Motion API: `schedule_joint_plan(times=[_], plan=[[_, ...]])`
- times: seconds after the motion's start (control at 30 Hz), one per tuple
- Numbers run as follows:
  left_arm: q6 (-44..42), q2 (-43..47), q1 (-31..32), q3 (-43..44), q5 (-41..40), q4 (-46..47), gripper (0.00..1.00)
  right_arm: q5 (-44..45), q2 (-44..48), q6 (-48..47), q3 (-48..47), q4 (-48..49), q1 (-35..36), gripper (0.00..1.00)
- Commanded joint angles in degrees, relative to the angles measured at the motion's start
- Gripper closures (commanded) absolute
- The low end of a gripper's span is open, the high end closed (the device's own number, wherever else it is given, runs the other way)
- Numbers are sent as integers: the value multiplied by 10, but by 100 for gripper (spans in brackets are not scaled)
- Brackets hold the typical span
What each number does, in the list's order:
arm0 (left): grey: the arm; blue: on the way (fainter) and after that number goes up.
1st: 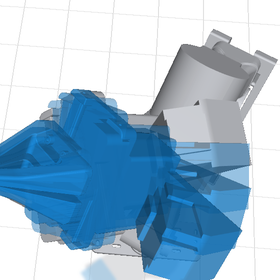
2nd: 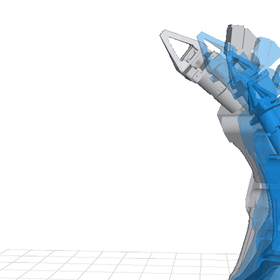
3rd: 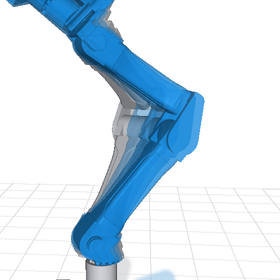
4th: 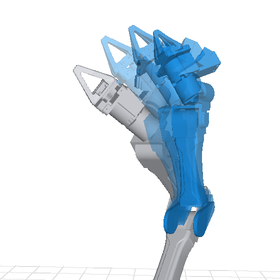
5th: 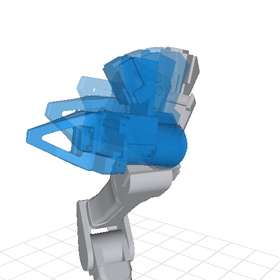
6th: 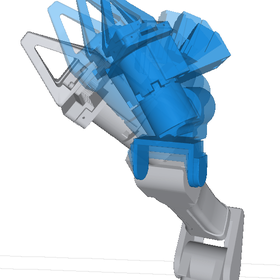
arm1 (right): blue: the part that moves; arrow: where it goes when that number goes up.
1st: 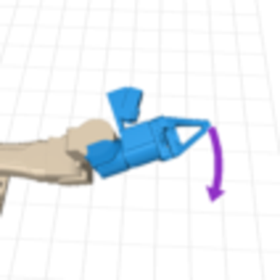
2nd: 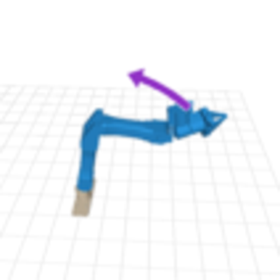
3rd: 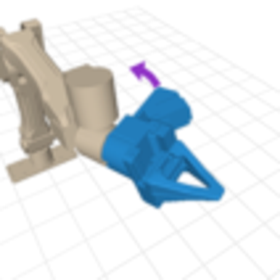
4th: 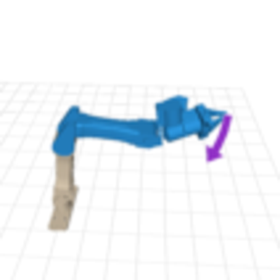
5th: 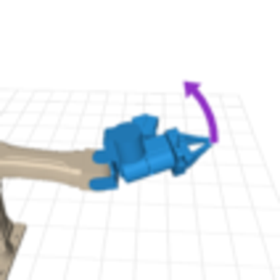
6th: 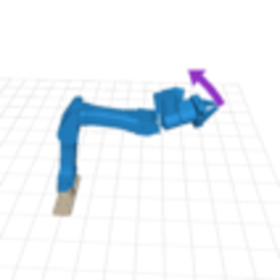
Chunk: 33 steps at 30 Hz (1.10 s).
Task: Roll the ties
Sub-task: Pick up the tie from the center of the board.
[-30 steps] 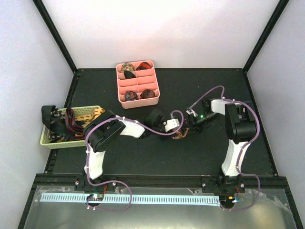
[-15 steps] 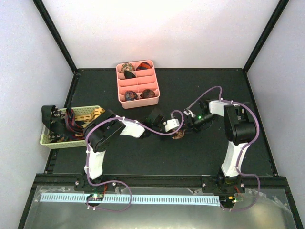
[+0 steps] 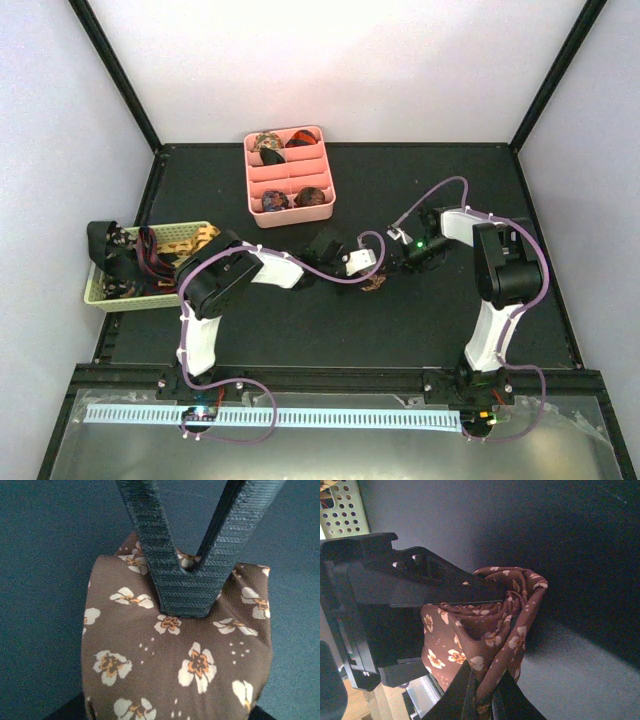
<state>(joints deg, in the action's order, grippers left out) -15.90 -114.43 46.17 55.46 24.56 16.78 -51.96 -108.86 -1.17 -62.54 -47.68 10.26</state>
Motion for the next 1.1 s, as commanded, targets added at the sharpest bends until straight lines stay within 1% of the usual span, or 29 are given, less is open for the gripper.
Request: schedule_joint_plan(times=[0.0, 0.03, 0.1, 0.23, 0.3, 0.4, 0.43, 0.5, 0.53, 0.63, 0.67, 0.93, 0.97, 1.0, 1.03, 1.07], plan=[[1, 2, 1, -21, -16, -25, 54, 22, 14, -8, 11, 10, 6, 98], [2, 14, 0, -28, -13, -12, 44, 20, 14, -7, 14, 13, 5, 98], [6, 36, -1, -44, -7, 21, 34, 14, 15, -4, 21, 19, 6, 98], [16, 78, -1, -76, -7, 73, 23, 9, 23, 0, 32, 29, 6, 98], [22, 94, -1, -82, -12, 78, 18, 6, 27, 0, 36, 32, 6, 98], [17, 103, -2, -97, -18, 82, 3, -2, 31, 2, 43, 39, 6, 98], [15, 99, -3, -97, -21, 78, 2, -2, 32, 2, 44, 40, 6, 98], [21, 83, -10, -90, -22, 71, 1, 0, 33, 2, 46, 42, 6, 98], [26, 76, -16, -85, -9, 70, 1, 1, 33, 2, 45, 43, 6, 98], [20, 61, -19, -75, 67, 97, 1, 1, 31, 4, 46, 45, 6, 98], [18, 55, -17, -75, 80, 111, 1, -1, 30, 5, 46, 45, 6, 98], [16, -18, -9, -19, 91, 102, 1, -1, 23, 9, 40, 47, 6, 98], [17, -26, -9, -15, 87, 97, 3, -2, 23, 9, 40, 47, 5, 98], [13, -31, -9, -12, 84, 92, 8, -3, 23, 9, 40, 47, 6, 98], [8, -37, -9, -11, 82, 86, 13, -4, 23, 10, 40, 47, 6, 98], [5, -38, -9, -10, 78, 81, 20, -3, 24, 10, 41, 47, 5, 98]])
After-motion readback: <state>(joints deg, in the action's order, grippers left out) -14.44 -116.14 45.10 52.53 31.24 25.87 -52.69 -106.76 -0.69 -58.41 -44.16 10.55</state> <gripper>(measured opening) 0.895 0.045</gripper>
